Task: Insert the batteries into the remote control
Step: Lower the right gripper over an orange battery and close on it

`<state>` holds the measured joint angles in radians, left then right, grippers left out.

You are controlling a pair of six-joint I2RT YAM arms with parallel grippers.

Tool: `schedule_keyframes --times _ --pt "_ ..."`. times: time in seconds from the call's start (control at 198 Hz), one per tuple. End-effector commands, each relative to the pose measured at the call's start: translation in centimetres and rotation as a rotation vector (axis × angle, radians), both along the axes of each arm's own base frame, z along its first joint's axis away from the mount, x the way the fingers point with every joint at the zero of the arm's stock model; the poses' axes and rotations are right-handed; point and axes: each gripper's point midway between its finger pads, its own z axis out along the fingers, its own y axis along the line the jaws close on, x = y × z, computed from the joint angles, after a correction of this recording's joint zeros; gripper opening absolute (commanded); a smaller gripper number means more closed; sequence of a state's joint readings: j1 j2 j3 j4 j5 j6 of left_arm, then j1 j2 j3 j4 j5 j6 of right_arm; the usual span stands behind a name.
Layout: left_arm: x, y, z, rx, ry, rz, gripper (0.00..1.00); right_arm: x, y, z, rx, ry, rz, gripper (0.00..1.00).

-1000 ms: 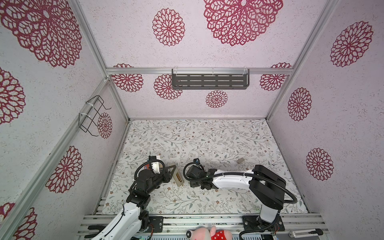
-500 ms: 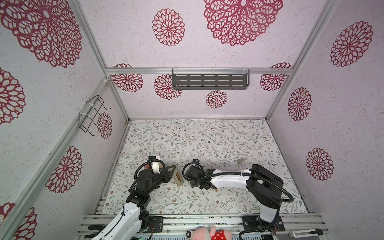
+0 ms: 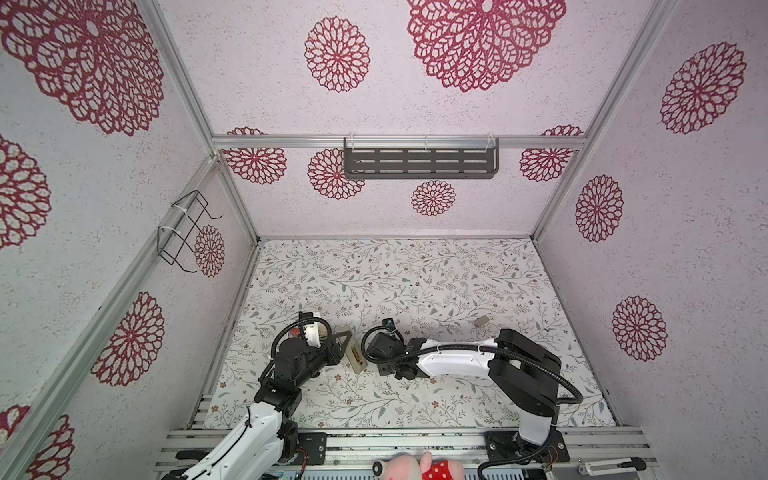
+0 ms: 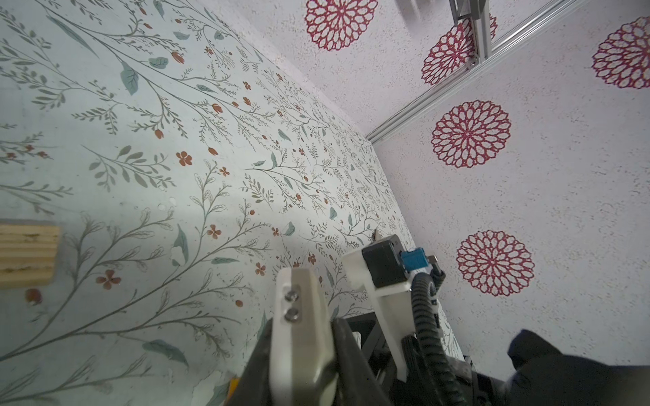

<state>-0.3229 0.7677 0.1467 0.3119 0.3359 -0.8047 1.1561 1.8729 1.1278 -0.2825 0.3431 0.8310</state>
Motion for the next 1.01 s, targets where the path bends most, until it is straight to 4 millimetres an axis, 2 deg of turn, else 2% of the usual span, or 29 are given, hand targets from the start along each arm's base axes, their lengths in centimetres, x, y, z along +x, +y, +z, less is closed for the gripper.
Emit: schedule_keyframes --times 0.0,0.348,0.515,0.651,1.004 --pt "0.3 -0.2 0.7 -0.002 -0.034 -0.006 0.00 -0.4 -1.1 -0.2 -0.056 0.004 0.002 0.46" --pt "0.4 -0.5 1.4 0.005 -0.068 -0.026 0.00 -1.0 -1.9 -0.9 -0.100 0.026 -0.036 0.50" --pt "0.3 -0.6 1.9 0.001 -0.088 -0.030 0.00 -1.5 -1.5 -0.9 -0.127 0.038 -0.031 0.50" --pt "0.0 -0.6 2.2 -0.010 -0.091 -0.034 0.00 -1.8 -1.3 -1.0 -0.131 0.046 -0.033 0.48" --pt "-0.2 -0.5 2.4 -0.016 -0.095 -0.034 0.00 -2.1 -2.3 -1.9 -0.147 0.050 -0.049 0.40"
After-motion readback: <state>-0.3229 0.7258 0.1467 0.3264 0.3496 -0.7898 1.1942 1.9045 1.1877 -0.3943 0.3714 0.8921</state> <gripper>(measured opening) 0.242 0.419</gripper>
